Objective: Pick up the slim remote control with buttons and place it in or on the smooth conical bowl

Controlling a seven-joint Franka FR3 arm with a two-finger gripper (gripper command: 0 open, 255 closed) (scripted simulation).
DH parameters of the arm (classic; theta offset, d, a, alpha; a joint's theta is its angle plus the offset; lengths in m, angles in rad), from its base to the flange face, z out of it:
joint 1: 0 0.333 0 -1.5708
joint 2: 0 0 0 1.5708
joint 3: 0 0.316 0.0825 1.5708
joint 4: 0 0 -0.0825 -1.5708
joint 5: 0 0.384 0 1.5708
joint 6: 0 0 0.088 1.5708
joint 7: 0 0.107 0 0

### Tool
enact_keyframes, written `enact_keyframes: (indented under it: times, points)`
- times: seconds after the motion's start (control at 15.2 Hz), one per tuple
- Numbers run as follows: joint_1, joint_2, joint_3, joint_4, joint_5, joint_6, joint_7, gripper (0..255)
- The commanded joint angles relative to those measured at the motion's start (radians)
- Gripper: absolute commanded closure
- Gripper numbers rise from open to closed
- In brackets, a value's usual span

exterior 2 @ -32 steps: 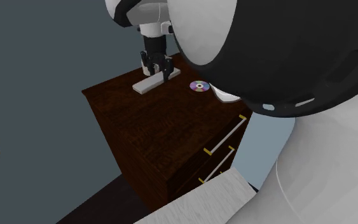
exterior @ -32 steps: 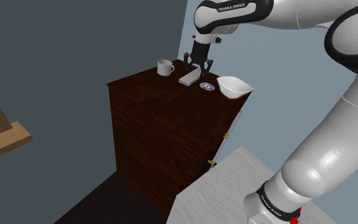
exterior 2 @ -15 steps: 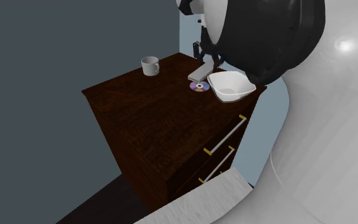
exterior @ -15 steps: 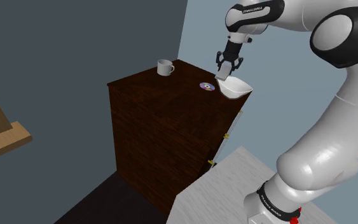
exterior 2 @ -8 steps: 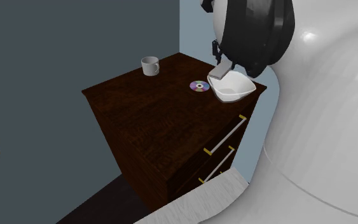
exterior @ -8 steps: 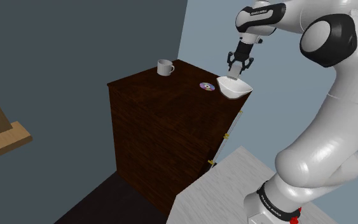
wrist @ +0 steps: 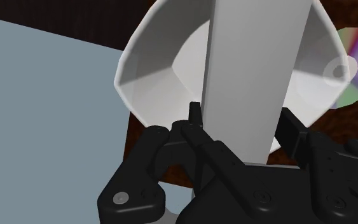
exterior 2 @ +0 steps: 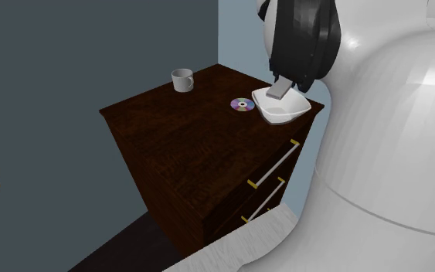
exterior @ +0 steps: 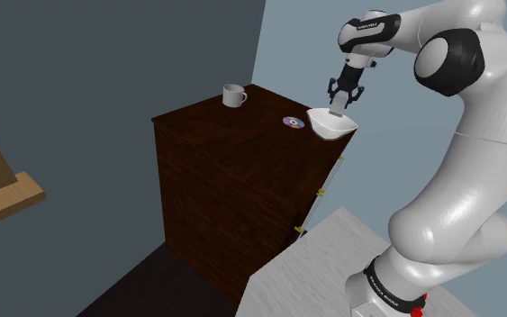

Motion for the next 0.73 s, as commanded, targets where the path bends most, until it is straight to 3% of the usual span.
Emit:
enact_keyframes:
  times: [0.0, 0.66]
  points:
    - [0.001, 0.002, 0.000, -0.021, 0.000, 0.024, 0.000, 255]
    - [0.001, 0.023, 0.003, -0.103, 0.005, 0.127, -0.002, 255]
